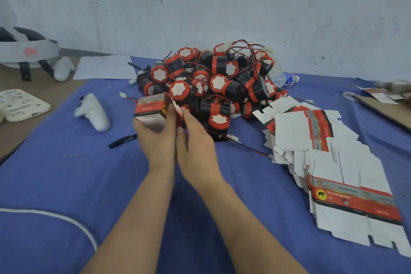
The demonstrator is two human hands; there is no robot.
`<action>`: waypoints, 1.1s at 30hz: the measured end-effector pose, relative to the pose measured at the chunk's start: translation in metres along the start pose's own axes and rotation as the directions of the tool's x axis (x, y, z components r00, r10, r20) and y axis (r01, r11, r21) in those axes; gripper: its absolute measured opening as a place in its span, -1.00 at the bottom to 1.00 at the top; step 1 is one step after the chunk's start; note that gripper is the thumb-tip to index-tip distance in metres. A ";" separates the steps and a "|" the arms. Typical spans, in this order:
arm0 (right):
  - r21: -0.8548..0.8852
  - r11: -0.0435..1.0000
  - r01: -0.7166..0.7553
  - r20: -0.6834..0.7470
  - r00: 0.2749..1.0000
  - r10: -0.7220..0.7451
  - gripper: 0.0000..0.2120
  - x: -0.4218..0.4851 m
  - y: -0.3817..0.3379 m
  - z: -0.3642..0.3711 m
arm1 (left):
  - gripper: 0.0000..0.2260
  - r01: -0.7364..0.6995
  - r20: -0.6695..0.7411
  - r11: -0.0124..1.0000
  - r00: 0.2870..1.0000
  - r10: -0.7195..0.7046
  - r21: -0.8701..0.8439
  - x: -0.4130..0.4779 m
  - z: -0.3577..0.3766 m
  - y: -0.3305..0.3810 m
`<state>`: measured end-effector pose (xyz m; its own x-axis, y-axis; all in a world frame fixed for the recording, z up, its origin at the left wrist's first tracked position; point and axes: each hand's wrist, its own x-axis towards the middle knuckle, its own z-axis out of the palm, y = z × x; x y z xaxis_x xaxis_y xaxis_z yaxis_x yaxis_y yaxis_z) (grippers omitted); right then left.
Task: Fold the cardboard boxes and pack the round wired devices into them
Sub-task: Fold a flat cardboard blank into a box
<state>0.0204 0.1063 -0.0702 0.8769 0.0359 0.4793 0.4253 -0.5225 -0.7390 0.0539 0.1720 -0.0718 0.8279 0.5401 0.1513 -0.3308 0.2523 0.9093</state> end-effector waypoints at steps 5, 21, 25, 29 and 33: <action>-0.013 0.996 -0.091 -0.387 0.919 0.079 -0.72 0.014 0.013 -0.028 | -0.50 0.061 0.340 0.992 0.940 -0.020 -0.108 -0.011 0.011 0.006; 0.795 0.509 -0.330 0.083 0.890 0.449 -0.54 0.025 0.027 -0.042 | -0.39 0.028 0.509 0.973 0.849 -0.145 0.231 -0.014 0.009 -0.003; 0.683 0.669 -0.293 -0.094 0.873 0.478 -0.65 0.023 0.032 -0.037 | -0.59 -0.027 0.560 0.976 0.822 -0.100 0.214 -0.018 0.012 -0.003; 0.737 0.584 -0.339 -0.152 0.759 0.633 -0.85 0.025 0.044 -0.056 | -0.79 -0.001 0.452 0.970 0.885 -0.113 0.244 -0.019 0.013 -0.004; 0.677 0.658 -0.329 -0.147 0.816 0.560 -0.79 0.024 0.042 -0.061 | -0.52 -0.018 0.425 0.969 0.901 -0.091 0.247 -0.015 0.009 -0.003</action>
<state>0.0457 0.0332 -0.0608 0.9203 -0.3883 0.0470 0.1426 0.2212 -0.9647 0.0463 0.1555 -0.0731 0.9683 0.1222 0.2178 -0.2237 0.0364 0.9740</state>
